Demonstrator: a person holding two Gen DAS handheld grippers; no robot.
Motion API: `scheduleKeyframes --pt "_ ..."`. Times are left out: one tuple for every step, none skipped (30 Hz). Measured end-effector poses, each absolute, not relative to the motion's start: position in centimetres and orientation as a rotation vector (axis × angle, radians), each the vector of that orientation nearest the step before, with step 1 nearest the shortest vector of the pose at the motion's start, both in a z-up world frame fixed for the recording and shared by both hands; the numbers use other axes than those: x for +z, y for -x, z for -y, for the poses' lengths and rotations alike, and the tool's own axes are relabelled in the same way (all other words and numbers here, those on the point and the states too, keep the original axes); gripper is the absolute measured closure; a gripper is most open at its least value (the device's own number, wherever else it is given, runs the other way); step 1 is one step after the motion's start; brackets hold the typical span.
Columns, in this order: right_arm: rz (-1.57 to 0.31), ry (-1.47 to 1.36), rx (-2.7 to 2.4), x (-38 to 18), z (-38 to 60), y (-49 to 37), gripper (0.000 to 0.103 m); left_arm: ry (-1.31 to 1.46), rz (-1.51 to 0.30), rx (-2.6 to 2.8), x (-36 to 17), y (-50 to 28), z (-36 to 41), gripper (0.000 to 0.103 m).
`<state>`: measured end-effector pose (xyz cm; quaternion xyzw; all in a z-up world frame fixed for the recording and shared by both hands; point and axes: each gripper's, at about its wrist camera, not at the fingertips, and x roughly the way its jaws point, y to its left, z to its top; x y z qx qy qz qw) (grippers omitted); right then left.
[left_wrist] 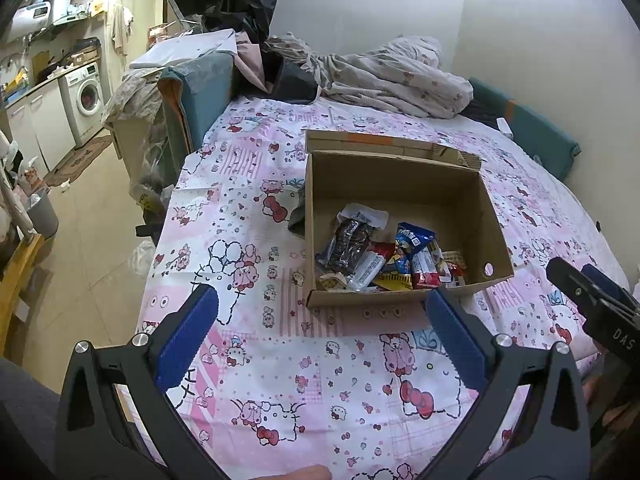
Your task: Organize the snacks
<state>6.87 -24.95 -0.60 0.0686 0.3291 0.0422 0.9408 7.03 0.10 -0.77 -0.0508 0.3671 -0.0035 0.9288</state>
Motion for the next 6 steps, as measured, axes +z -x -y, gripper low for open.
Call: scheduleKeyframes --pt "-0.670 -0.139 0.087 -0.59 24.86 -6.84 0.000 0.105 -0.751 -0.007 -0.75 -7.03 -0.08 0.000" --pt "-0.669 -0.138 0.088 -0.56 24.83 -6.83 0.000 0.106 -0.752 -0.006 -0.77 -7.02 -0.09 0.000" --pt "-0.668 -0.137 0.089 -0.54 24.80 -6.83 0.000 0.106 -0.752 -0.007 -0.77 -7.02 -0.09 0.000" --pt "-0.668 -0.137 0.090 -0.60 24.74 -6.79 0.000 0.106 -0.752 -0.006 -0.78 -7.02 -0.10 0.000" --pt "-0.669 -0.140 0.092 -0.58 24.76 -6.84 0.000 0.106 -0.751 -0.002 -0.77 -7.01 -0.05 0.000" --pt "-0.670 -0.142 0.092 -0.59 24.74 -6.81 0.000 0.105 -0.749 0.002 -0.75 -7.00 -0.02 0.000"
